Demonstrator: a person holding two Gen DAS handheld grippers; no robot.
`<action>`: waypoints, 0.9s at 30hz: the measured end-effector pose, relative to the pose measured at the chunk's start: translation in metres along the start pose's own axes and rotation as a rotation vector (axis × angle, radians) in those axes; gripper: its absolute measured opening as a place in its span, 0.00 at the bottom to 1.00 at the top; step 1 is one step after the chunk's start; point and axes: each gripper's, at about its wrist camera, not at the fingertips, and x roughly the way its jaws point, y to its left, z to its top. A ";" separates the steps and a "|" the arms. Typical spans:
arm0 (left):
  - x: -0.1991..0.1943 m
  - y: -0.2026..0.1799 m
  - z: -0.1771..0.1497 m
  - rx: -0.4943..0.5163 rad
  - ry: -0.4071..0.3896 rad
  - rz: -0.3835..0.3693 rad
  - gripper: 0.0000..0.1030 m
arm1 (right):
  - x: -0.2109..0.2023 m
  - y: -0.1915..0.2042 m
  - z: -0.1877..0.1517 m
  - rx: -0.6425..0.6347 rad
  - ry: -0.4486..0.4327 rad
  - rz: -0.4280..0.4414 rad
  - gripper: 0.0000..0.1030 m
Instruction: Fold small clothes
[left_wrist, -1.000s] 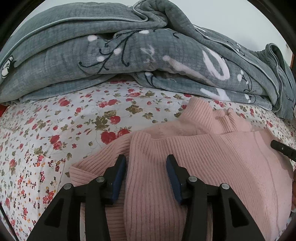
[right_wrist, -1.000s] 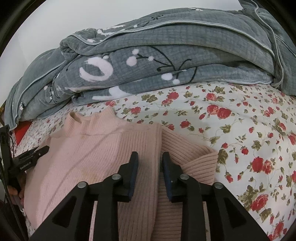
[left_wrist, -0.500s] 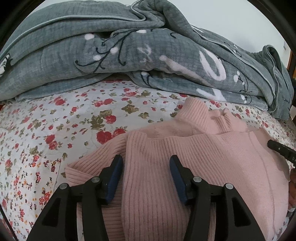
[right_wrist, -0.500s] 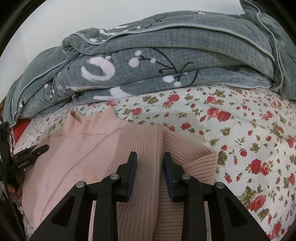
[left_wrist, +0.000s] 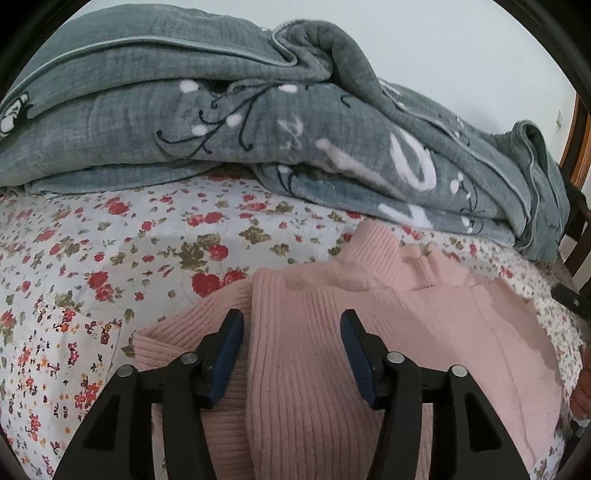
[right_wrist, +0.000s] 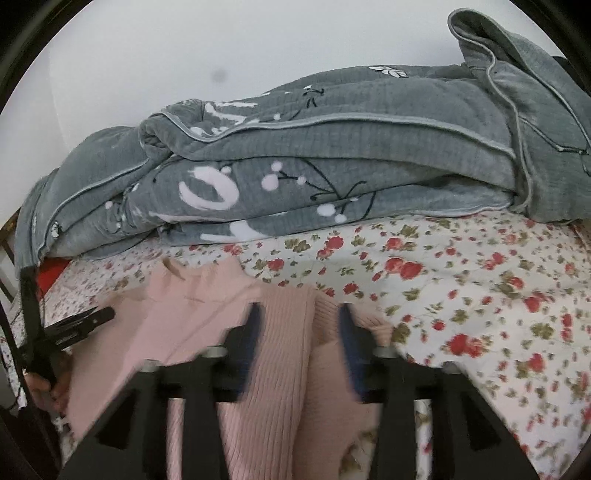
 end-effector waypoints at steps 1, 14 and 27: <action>-0.003 0.000 0.000 -0.003 -0.014 -0.006 0.58 | -0.007 0.000 -0.004 -0.008 -0.008 -0.009 0.65; -0.044 -0.002 0.006 -0.021 -0.166 -0.077 0.67 | 0.030 -0.011 -0.056 0.069 0.193 0.067 0.76; -0.075 0.030 -0.063 -0.187 0.013 -0.036 0.68 | 0.027 -0.014 -0.059 0.089 0.180 0.131 0.43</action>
